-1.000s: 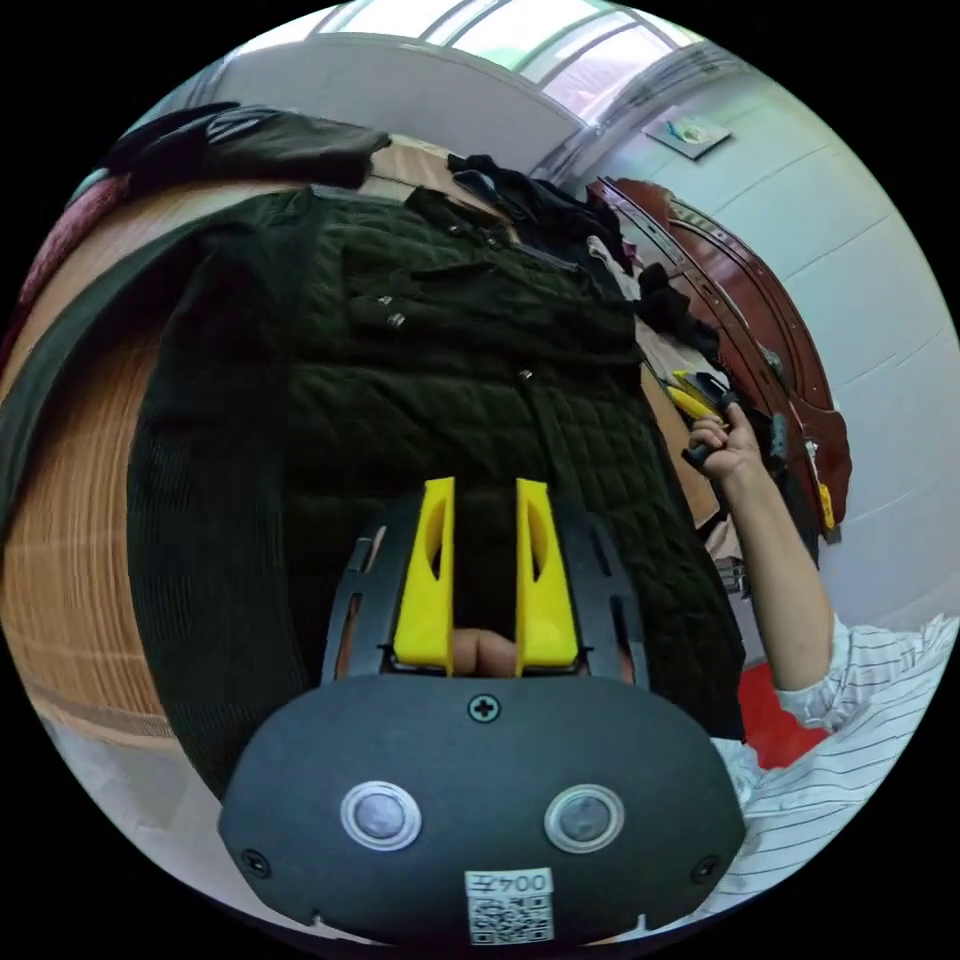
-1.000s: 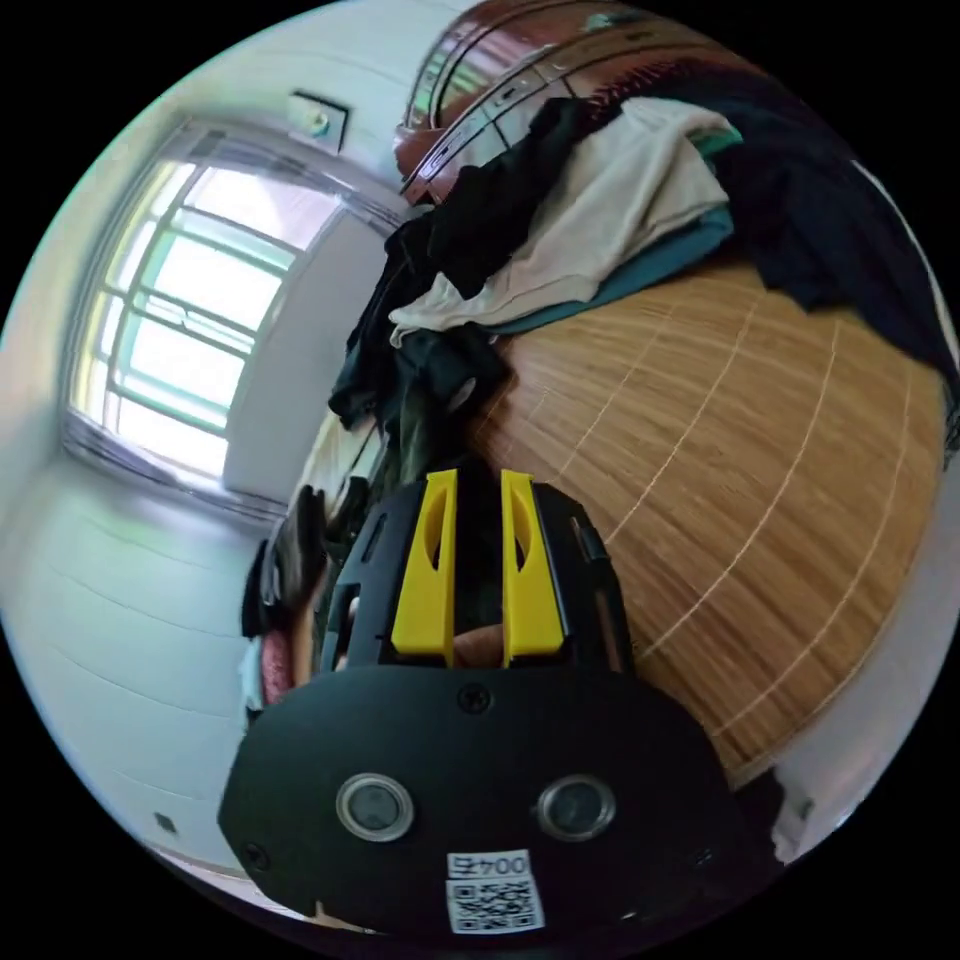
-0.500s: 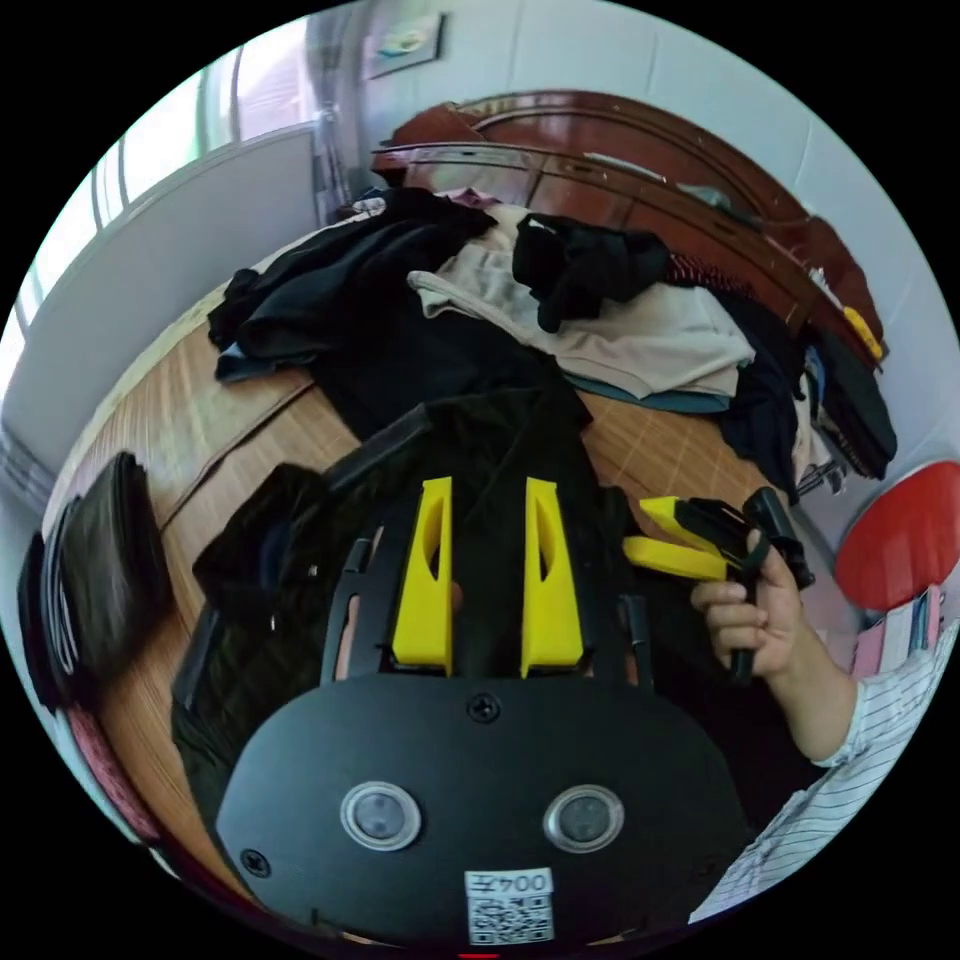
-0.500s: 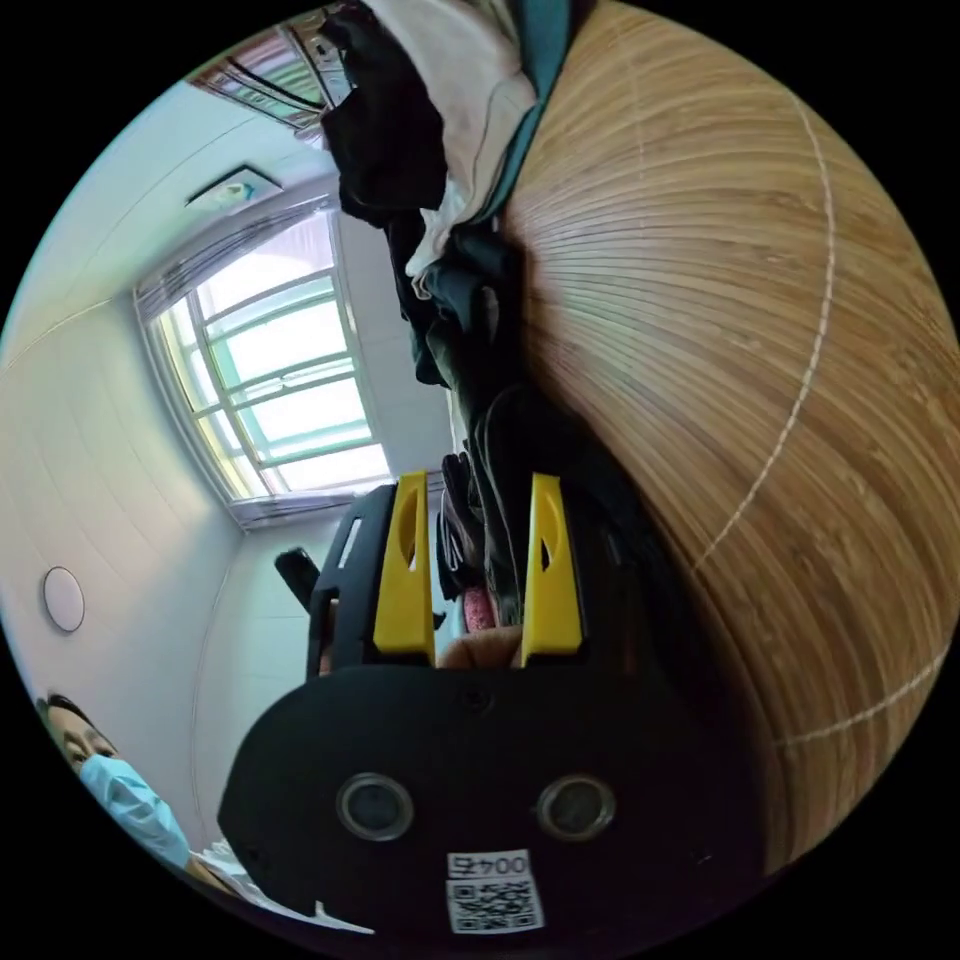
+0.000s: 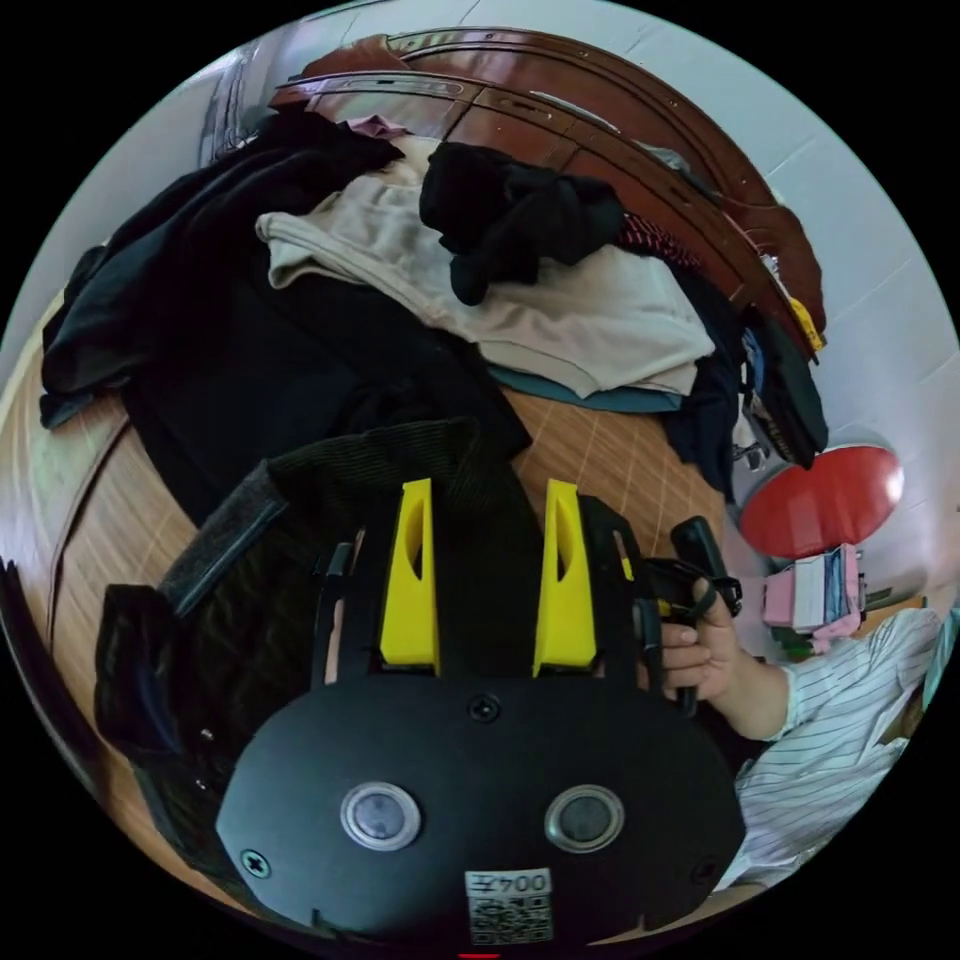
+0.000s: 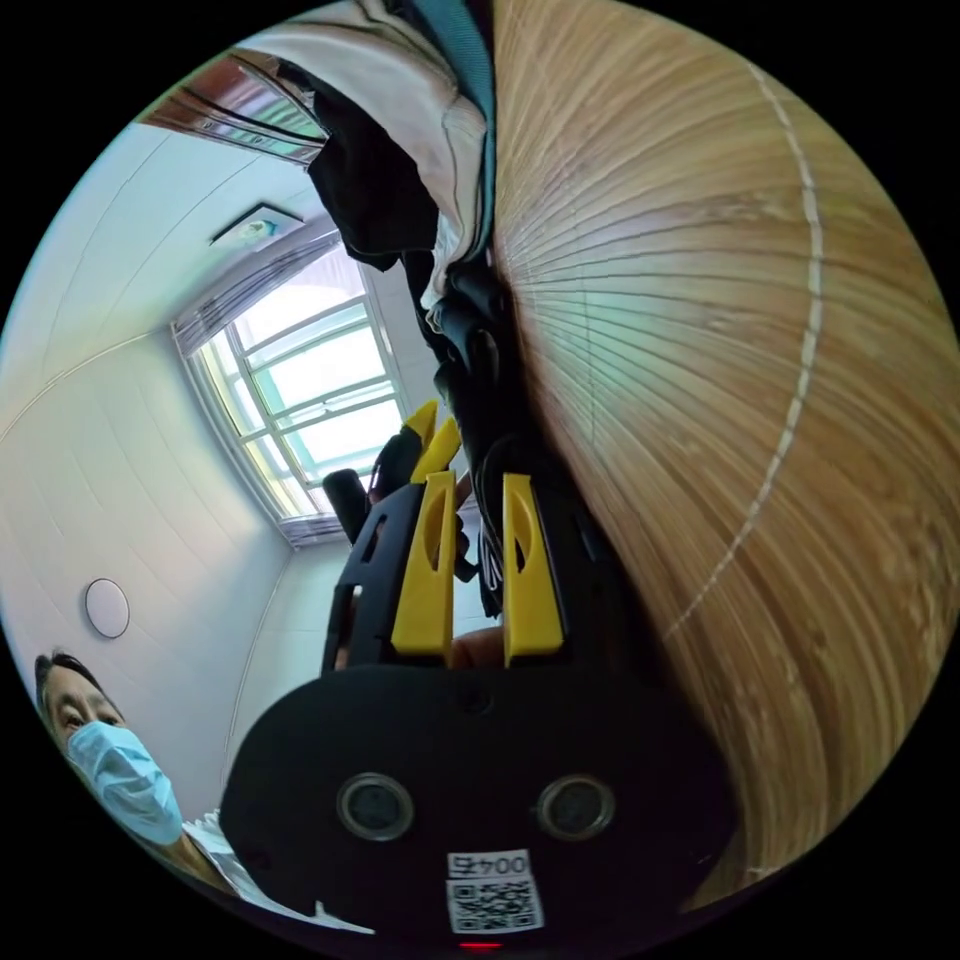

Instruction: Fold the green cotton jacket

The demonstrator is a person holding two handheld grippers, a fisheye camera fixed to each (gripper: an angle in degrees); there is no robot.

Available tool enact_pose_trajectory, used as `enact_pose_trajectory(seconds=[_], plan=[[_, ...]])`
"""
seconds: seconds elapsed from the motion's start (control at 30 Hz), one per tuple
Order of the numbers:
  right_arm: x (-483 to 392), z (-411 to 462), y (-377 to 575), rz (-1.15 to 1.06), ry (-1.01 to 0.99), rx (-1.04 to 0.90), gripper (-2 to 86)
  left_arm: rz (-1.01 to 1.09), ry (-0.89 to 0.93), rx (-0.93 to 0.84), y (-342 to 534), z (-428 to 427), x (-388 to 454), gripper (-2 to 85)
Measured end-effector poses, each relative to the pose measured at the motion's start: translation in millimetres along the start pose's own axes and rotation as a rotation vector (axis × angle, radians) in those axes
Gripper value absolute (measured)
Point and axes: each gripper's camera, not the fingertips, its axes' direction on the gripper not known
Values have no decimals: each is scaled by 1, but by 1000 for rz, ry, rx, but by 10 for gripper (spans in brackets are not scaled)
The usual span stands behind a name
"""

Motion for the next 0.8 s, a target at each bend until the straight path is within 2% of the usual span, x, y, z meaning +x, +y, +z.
enact_pose_trajectory(seconds=[0.17, 0.3, 0.4, 0.47, 0.6, 0.7, 0.8], plan=[[2, 7, -10, -17, 28, -7, 38, 42, -62, -40, -9, 14, 10, 49], [5, 9, -6, -35, 96, 72, 12, 49, -111, -62, -26, 12, 24, 27], [-6, 8, 10, -90, 306, 214, 3, 23, -203, -17, -36, 3, 32, 22], [-11, 16, 17, -136, 408, 259, 4, -92, -269, 33, -41, -3, 26, 21], [-3, 32, 16, -142, 457, 258, 19, -209, -245, 83, -42, 8, 21, 29], [10, 37, 17, -110, 401, 274, 37, -241, -223, 147, -44, -1, 29, 46], [13, 38, 28, -133, 400, 361, 27, -281, -126, 189, -40, -25, 30, 73]])
